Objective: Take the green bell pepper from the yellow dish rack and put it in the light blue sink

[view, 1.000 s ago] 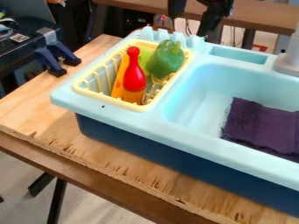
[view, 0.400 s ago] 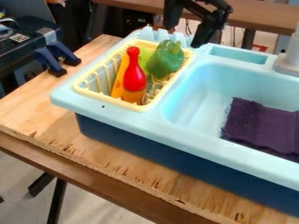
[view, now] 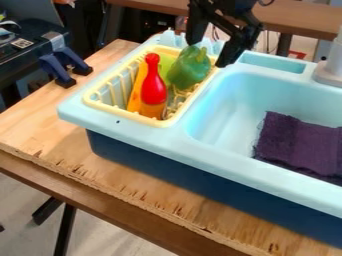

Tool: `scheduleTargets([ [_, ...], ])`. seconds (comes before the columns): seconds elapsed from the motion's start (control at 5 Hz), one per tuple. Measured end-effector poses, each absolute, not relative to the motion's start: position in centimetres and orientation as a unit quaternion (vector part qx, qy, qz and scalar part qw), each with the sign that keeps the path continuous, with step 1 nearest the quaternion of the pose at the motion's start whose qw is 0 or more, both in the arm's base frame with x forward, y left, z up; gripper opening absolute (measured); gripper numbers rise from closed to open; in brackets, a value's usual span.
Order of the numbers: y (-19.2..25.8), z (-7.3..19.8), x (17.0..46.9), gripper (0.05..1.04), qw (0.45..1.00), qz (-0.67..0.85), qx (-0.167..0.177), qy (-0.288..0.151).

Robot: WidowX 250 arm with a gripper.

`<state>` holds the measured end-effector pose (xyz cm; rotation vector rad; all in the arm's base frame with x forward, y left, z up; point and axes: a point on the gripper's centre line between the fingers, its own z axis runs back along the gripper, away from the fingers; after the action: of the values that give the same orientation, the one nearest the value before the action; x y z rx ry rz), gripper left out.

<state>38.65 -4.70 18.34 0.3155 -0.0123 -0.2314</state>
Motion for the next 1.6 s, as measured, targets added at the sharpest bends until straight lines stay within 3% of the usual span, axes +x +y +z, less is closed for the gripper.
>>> scheduleTargets([
  [0.2, -4.3, 17.9, 39.0, 0.956, 0.981, -0.111, 0.157, -0.004],
  [0.6, -4.0, 17.3, 39.2, 0.368, 0.981, -0.111, 0.156, -0.011],
  [0.8, -4.1, 17.3, 39.2, 0.177, 0.981, -0.112, 0.156, -0.010],
  [1.2, -4.6, 17.3, 39.3, 0.110, 0.982, -0.117, 0.148, -0.017],
  [1.6, -8.8, 22.3, 40.9, 0.110, 0.970, -0.150, 0.130, -0.139],
])
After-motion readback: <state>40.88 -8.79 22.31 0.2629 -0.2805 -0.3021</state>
